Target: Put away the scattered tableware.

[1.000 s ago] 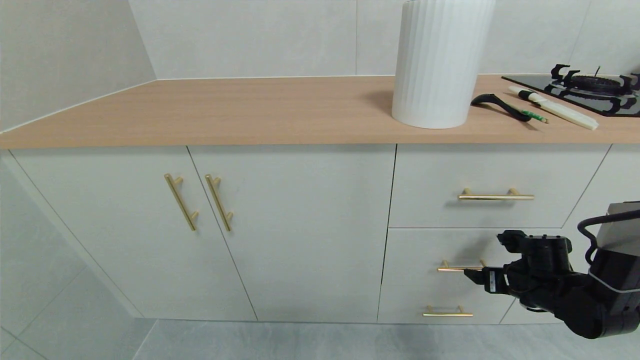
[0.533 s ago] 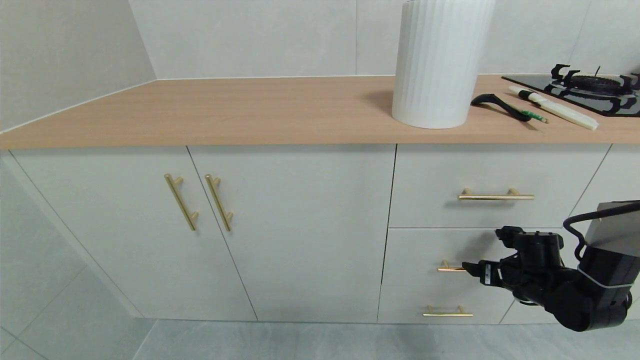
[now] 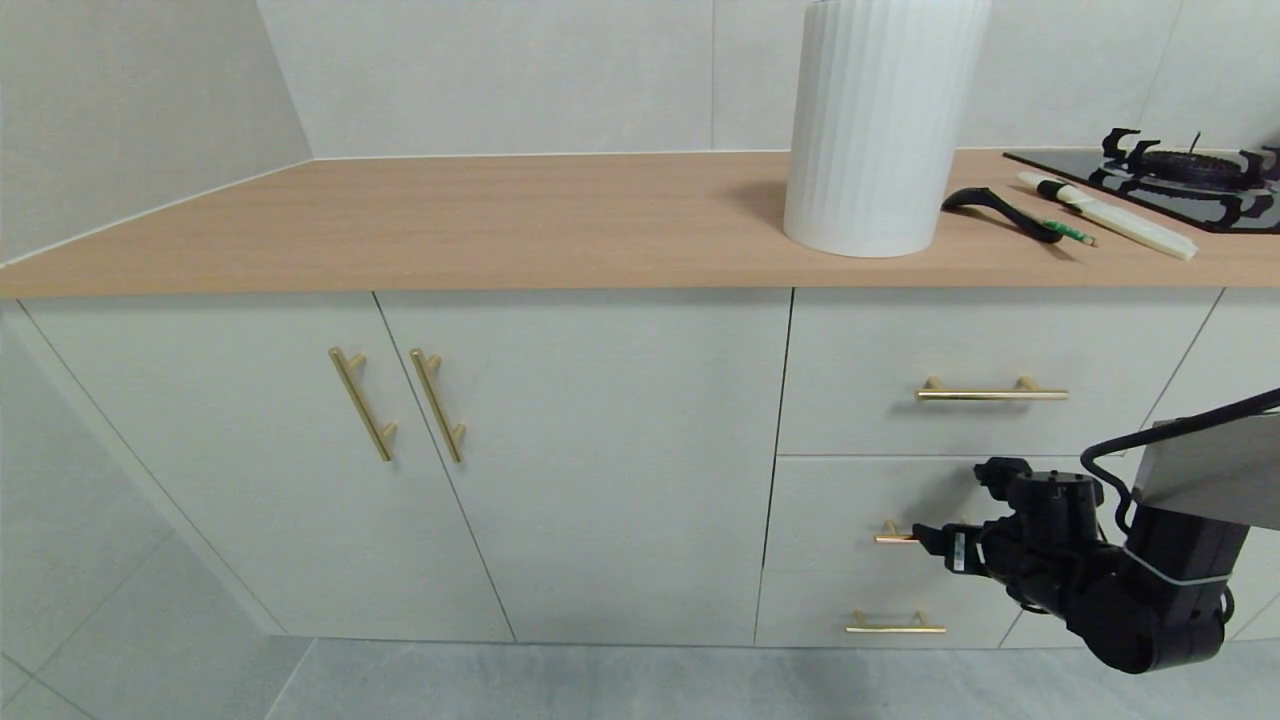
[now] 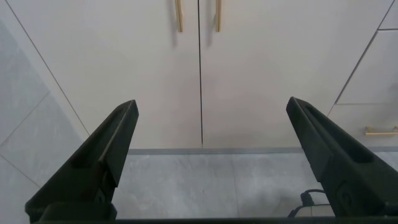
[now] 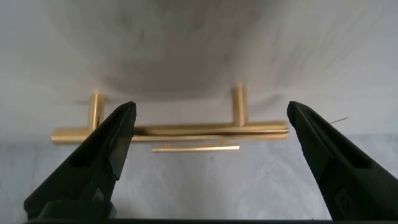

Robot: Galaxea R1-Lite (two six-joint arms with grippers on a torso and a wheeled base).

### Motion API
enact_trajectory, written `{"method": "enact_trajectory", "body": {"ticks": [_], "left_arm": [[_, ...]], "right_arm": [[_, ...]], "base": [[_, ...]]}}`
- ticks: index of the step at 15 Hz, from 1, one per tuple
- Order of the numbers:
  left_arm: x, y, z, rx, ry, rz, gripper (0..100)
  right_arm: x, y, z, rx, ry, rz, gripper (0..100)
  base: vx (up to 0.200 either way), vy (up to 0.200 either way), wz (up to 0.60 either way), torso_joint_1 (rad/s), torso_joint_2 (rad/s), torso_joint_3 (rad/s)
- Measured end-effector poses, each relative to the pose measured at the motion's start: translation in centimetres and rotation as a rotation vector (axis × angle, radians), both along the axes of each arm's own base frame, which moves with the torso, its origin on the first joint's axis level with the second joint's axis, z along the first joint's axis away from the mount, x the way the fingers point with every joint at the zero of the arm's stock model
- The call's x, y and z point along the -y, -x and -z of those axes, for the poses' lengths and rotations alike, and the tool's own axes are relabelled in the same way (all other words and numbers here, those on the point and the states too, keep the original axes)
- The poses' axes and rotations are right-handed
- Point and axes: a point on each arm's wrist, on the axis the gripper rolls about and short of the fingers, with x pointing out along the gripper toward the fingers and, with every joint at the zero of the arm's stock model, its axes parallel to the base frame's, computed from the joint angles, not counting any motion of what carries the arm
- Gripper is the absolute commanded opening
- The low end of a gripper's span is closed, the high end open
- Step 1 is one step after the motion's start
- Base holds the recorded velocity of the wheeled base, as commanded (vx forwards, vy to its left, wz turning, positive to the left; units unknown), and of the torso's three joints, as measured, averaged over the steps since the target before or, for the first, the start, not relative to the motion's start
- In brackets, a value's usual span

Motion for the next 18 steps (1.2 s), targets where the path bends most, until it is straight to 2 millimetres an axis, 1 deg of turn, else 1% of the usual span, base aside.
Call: {"method": "enact_trajectory", "body": {"ticks": [8,9,11,13,15,16,18], "left_arm": [[0.0,0.0,0.0,0.000,0.000,0.000,100],[0.0,0.0,0.0,0.000,0.000,0.000,100],[0.0,0.0,0.0,0.000,0.000,0.000,100],[0.0,0.0,0.0,0.000,0.000,0.000,100],[0.0,0.0,0.0,0.000,0.000,0.000,100],[0.0,0.0,0.0,0.000,0.000,0.000,100],[0.0,0.0,0.0,0.000,0.000,0.000,100]], "right_arm": [[-0.2,0.8,1.2,-0.053,0.040,-0.025,100],[-0.1,0.9,1.1,-0.055,0.041,-0.025,100],[-0.1,1.8,0.6,-0.091,0.055,-0.038,100],[0.0,3.3,-0.9,-0.181,0.076,-0.063,100],[-0.2,4.8,-3.7,-0.241,0.072,-0.097,100],[-0.3,5.6,-5.6,-0.247,0.065,-0.113,100],[-0.6,6.8,-9.7,-0.182,0.054,-0.138,100]], "base": [[0.000,0.000,0.00,0.000,0.00,0.000],[0.000,0.000,0.00,0.000,0.00,0.000],[0.000,0.000,0.00,0.000,0.00,0.000],[0.000,0.000,0.00,0.000,0.00,0.000],[0.000,0.000,0.00,0.000,0.00,0.000],[0.000,0.000,0.00,0.000,0.00,0.000],[0.000,0.000,0.00,0.000,0.00,0.000]]}}
